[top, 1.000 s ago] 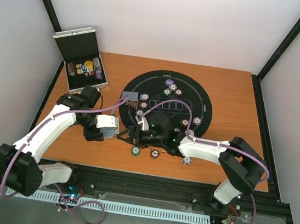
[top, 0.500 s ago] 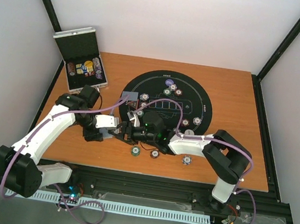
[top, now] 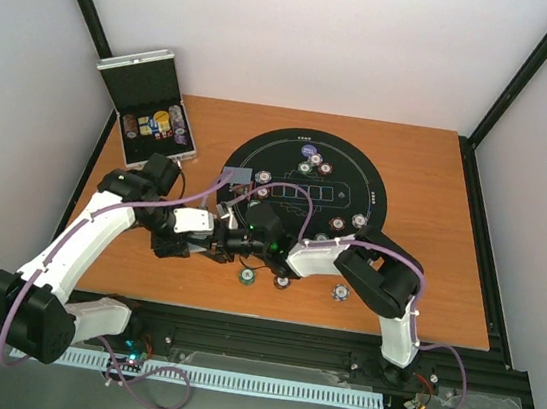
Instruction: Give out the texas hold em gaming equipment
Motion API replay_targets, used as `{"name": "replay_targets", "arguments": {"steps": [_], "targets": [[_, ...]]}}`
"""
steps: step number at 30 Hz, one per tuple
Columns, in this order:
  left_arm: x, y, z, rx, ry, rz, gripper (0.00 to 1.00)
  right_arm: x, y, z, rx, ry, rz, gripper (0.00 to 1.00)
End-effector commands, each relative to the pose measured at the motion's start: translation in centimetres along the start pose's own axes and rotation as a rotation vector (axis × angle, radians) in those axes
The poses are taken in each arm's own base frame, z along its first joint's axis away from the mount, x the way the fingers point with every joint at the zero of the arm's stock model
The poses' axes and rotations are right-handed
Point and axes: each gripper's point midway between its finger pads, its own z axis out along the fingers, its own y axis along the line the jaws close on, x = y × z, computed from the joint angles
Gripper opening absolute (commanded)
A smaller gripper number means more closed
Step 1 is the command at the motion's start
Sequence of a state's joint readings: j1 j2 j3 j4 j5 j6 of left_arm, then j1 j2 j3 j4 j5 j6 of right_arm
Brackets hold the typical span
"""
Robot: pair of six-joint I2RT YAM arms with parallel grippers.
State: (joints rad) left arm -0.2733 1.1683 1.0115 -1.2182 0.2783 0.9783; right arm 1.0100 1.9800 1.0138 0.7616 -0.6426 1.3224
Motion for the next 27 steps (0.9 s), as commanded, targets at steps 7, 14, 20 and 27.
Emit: {"name": "replay_targets", "arguments": {"steps": [7,14,20,27], "targets": [[-1.1,-0.2,-1.9,-0.024,-0.051,0.013,0.01,-0.2,-1.7,-0.6,0.017,-0.008,0.023,0.6],[-0.9,-0.2,-1.8,-0.028,-0.042,0.016,0.01,-0.7,-2.7,-2.9,0.072,-0.028,0.019,0.57],[-0.8,-0.1,-1.5,-0.026,-0.041,0.013,0.01,-1.0,-0.5,-3.4,0.064,-0.029,-0.026,0.47],[-0.6,-0.1,-1.1,-0.027,-0.033,0.011,0.01,-0.9,1.0,-4.1,0.073,-0.034,-0.057,0.23]]}}
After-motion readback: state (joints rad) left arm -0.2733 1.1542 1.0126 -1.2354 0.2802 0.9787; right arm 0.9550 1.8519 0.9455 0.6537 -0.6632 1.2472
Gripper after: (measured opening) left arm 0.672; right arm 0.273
